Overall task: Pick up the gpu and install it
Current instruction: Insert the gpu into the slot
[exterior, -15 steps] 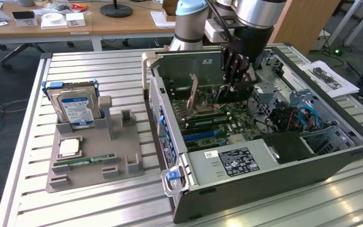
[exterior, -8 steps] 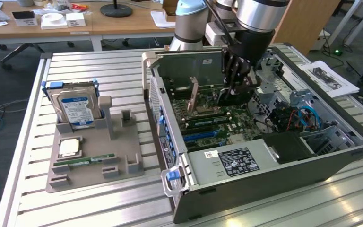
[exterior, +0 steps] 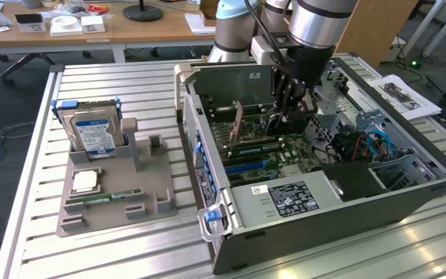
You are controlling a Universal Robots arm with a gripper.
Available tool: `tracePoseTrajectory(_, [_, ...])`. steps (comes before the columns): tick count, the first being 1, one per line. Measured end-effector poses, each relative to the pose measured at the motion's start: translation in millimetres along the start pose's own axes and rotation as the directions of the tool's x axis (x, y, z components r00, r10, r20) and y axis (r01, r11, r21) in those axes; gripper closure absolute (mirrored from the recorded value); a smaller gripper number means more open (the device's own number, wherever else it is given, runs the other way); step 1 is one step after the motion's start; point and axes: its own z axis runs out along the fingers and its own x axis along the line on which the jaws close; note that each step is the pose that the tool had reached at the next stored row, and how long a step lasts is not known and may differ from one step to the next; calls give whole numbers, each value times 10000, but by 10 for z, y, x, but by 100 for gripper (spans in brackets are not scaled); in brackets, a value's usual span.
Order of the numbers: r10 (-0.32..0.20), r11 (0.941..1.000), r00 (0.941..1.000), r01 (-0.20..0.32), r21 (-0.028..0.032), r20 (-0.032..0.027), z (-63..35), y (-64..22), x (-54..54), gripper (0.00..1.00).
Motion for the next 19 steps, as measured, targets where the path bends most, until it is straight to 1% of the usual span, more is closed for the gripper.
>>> tracePoseTrajectory(9, [-2,10000,10000,2,0,0,129,13,17,73])
tracePoseTrajectory(19, [-3,10000,10000,3,1,1,240,27,20,73])
